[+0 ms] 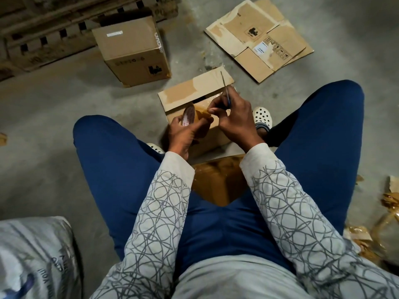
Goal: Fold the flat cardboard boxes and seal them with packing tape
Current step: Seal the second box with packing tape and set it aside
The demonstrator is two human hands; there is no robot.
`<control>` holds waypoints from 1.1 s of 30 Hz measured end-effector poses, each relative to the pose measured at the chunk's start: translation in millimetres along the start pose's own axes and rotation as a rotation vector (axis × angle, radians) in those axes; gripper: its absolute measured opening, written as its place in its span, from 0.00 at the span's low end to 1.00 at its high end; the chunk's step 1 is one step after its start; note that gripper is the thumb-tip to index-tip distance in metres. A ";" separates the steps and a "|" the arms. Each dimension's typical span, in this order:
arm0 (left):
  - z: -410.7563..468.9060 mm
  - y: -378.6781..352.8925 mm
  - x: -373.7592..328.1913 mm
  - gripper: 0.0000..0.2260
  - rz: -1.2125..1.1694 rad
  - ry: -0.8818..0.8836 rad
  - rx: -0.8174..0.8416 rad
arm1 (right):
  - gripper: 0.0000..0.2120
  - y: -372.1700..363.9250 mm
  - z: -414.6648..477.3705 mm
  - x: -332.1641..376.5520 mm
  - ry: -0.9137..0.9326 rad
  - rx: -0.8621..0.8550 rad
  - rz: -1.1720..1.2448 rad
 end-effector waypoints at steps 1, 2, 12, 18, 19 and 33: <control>-0.9 -2.4 2.2 0.40 0.039 -0.015 0.012 | 0.10 1.0 0.2 -0.2 0.018 0.019 -0.010; -2.7 -3.5 0.6 0.42 0.100 -0.079 0.001 | 0.09 1.4 0.7 -0.2 0.041 0.032 -0.029; -31.2 -18.0 -29.6 0.11 0.380 -0.910 -0.116 | 0.11 0.3 1.8 2.2 0.195 0.168 -0.207; -20.6 -11.4 -28.4 0.08 0.300 -0.700 -0.131 | 0.17 -3.5 -0.9 0.8 0.125 0.085 -0.151; -17.3 -8.4 -26.5 0.09 0.273 -0.647 -0.150 | 0.18 -3.6 0.4 0.2 0.088 0.057 -0.110; 10.9 13.3 0.2 0.08 -0.203 -0.002 -0.268 | 0.22 -12.2 -11.3 -23.8 -0.379 0.330 0.111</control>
Point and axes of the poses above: each hand's wrist, its own z-axis towards the middle knuckle, its own y-axis out of the back of the hand, x = y × z, the point moved 5 cm from there along z, towards the middle knuckle, and after that the axes turned 13 degrees about -x, right-handed, at the moved point
